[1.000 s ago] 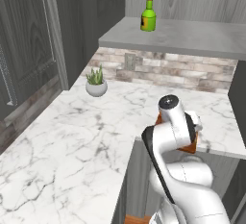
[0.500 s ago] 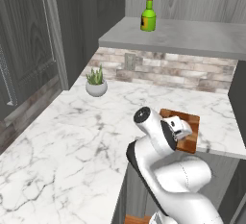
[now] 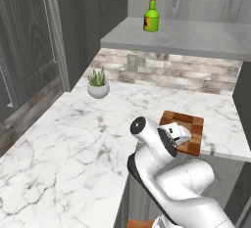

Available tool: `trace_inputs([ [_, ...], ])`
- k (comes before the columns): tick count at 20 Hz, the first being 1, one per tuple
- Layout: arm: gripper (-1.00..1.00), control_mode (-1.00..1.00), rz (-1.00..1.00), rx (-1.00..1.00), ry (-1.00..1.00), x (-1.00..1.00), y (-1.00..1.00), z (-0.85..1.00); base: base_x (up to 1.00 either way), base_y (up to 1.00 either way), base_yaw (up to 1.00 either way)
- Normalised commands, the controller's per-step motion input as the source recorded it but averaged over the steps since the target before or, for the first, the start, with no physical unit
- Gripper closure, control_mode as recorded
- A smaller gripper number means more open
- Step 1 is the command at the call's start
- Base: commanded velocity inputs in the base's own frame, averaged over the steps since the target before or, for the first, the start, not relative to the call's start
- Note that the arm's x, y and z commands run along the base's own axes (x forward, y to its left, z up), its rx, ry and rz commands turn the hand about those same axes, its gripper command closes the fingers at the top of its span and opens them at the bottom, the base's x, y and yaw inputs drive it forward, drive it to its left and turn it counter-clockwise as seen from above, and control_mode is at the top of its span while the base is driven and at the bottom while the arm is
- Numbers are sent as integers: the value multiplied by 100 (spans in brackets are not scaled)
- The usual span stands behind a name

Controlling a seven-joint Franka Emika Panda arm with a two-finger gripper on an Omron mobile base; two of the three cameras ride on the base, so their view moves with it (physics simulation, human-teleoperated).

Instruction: Move the cutting board and knife to the sink. Then move spray from the cabinet to the counter.

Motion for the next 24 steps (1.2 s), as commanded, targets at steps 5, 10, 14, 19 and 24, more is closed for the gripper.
trace_inputs([
  [5,-100,-100,-2,-8,0,16,2,-1,0,0,0],
  [10,-100,-100,-3,-10,0,24,6,-10,0,0,0],
  [14,-100,-100,-1,-11,0,25,10,-19,0,0,0],
  [19,-100,-100,-1,-8,0,27,8,-15,0,0,0],
  [24,-100,-100,-1,-9,0,26,3,-20,0,0,0],
])
